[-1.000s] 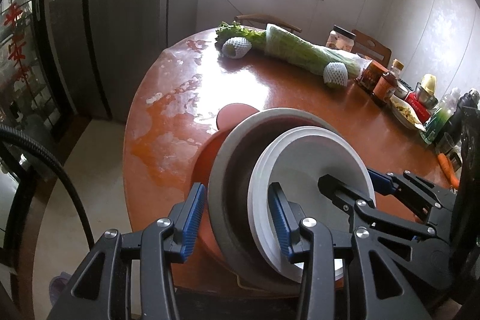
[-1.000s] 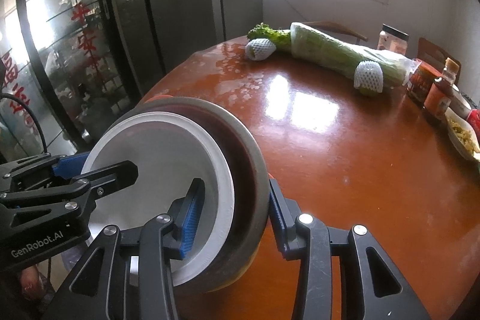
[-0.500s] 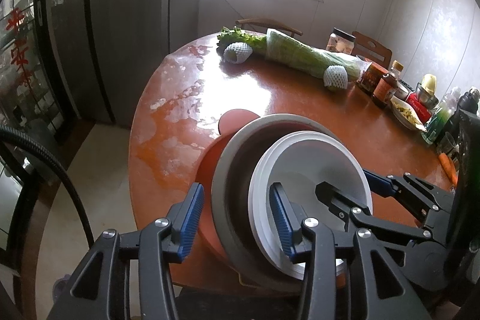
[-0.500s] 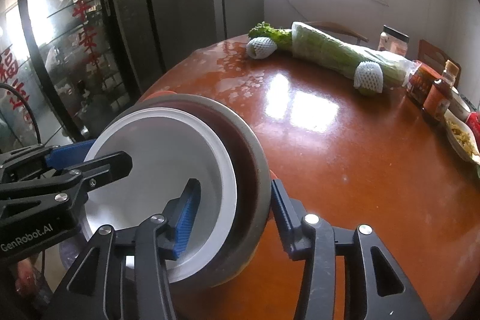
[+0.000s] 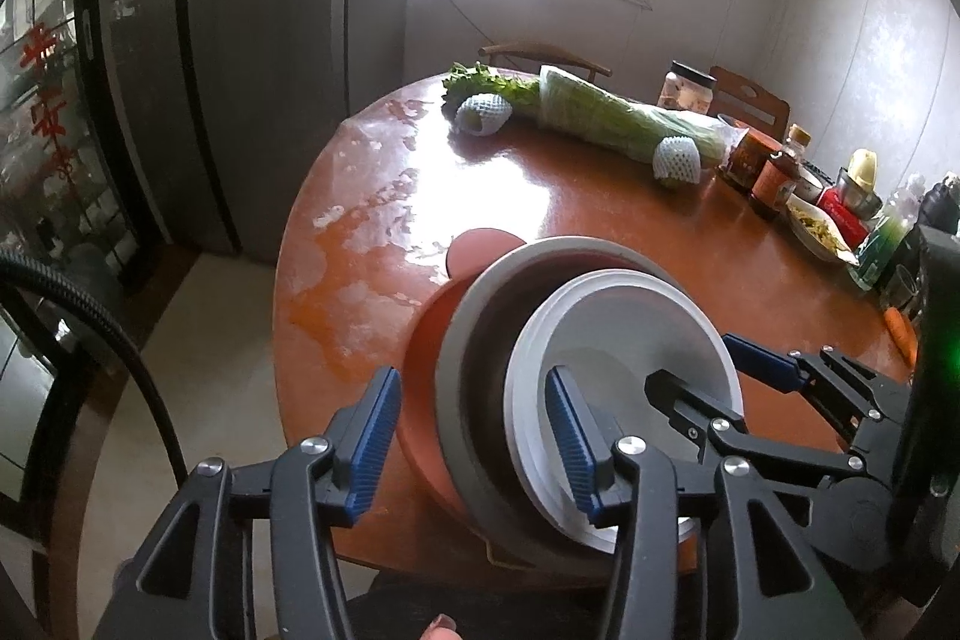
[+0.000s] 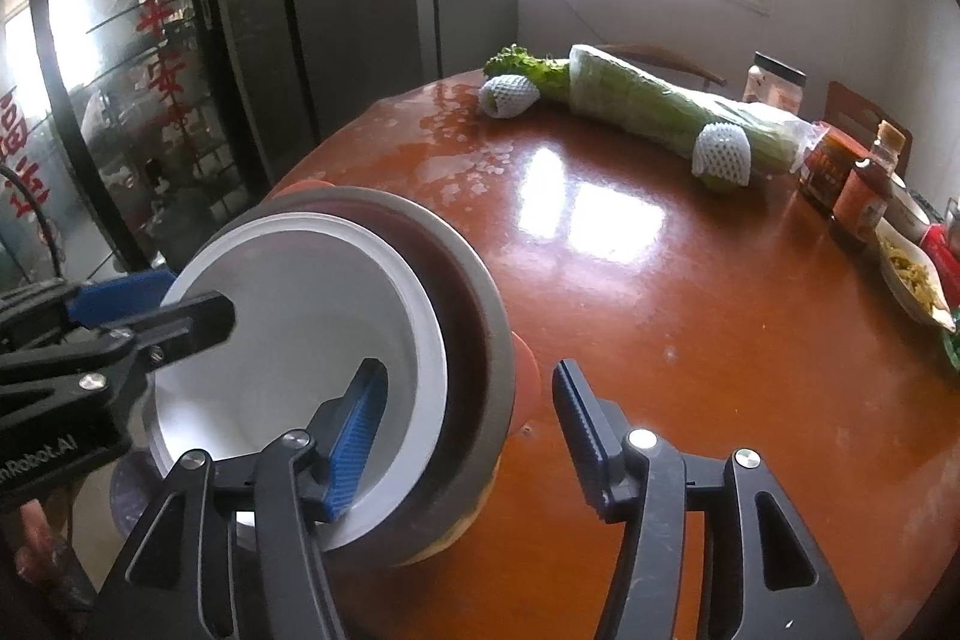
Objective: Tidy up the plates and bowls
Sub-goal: 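Lower the steel bowl onto the pink bowl and open the right gripper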
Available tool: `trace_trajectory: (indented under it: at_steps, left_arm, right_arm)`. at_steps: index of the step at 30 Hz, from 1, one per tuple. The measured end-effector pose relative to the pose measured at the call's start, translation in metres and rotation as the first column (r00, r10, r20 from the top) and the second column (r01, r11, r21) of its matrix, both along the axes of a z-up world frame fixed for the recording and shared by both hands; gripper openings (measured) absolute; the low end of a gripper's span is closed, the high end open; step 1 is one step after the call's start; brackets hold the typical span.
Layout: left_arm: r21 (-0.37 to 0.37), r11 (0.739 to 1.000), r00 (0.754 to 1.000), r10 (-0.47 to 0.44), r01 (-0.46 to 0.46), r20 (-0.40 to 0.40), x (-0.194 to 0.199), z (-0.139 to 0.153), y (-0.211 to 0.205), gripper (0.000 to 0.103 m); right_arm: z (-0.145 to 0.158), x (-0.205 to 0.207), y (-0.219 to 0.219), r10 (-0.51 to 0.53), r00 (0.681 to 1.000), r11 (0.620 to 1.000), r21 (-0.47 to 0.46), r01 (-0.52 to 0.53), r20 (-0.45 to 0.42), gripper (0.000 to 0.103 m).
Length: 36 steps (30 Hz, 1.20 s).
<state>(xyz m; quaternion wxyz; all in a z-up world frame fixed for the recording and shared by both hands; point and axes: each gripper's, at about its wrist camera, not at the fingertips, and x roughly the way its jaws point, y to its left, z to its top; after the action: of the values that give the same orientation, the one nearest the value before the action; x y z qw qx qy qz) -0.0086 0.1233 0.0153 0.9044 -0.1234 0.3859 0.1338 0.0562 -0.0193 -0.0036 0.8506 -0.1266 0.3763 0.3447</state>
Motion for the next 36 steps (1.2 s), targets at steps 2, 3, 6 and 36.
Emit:
trace_trajectory:
  at_steps: [2,3,6,36]
  left_arm:
    - [0.005,1.000,1.000,0.007,-0.007,0.002,-0.001,0.001,0.002,0.050]
    - [0.008,1.000,1.000,0.010,-0.010,0.000,-0.002,0.002,0.002,0.050]
    - [0.016,1.000,1.000,0.014,-0.014,-0.001,-0.004,0.004,0.002,0.050]
    - [0.039,0.998,0.997,-0.049,0.051,-0.055,0.002,-0.008,-0.013,0.060]
  right_arm:
    - [0.000,-0.001,0.000,0.001,1.000,1.000,-0.003,-0.001,0.000,0.059]
    - [0.000,-0.001,0.000,0.001,1.000,1.000,-0.002,-0.001,0.001,0.060]
    - [0.002,-0.002,-0.001,0.002,1.000,1.000,-0.003,-0.002,0.004,0.060]
    - [-0.005,-0.003,-0.005,0.009,0.999,1.000,0.019,-0.008,-0.037,0.066]
